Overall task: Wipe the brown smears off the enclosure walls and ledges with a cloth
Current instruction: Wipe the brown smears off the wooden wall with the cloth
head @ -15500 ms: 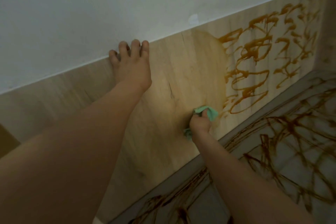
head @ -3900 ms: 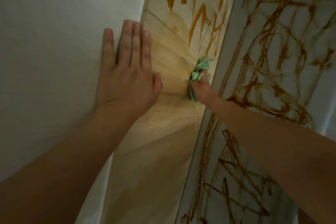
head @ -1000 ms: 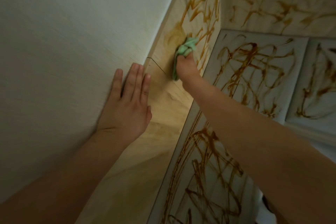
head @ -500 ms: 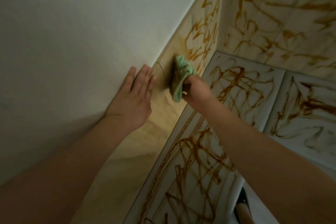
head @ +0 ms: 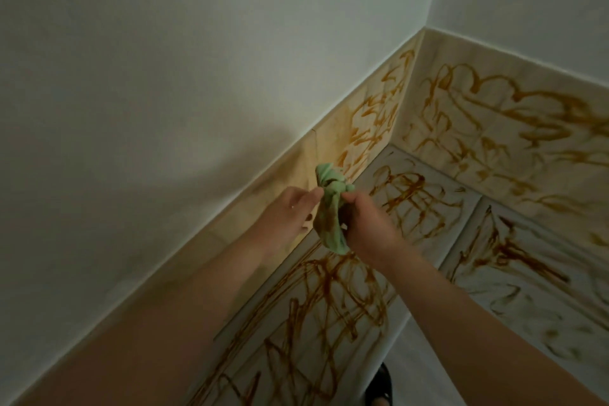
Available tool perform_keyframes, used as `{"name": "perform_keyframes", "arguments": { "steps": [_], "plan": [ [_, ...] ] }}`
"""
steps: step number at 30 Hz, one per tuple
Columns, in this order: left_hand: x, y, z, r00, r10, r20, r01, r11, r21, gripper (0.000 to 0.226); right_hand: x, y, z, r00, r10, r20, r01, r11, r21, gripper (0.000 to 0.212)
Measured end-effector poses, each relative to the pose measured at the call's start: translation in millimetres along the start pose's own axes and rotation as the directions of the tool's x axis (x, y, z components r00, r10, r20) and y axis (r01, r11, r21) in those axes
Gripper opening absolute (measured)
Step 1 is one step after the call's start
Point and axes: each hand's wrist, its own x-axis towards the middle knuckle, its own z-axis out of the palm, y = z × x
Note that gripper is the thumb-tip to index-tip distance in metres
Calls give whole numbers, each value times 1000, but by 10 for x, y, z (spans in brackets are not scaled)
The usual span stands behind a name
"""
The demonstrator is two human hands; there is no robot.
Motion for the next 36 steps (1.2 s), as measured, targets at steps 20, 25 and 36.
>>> {"name": "perform_keyframes", "arguments": {
  "steps": [20,25,36],
  "plan": [
    [-1266,348,-446,966,-175,-192,-40,630,-776,33,-1067,-683,645,981,-190,-40,181,970,-161,37],
    [-1105,425,-494,950,-201,-238,-152,368,-917,57,-768,-927,311,996,-67,-65,77,983,166,28],
    [-446,1346,-113,986,84,-141,-157,738,-656,46,-164,-1408,-742,982,-176,68,181,776,-605,31]
  ]
}}
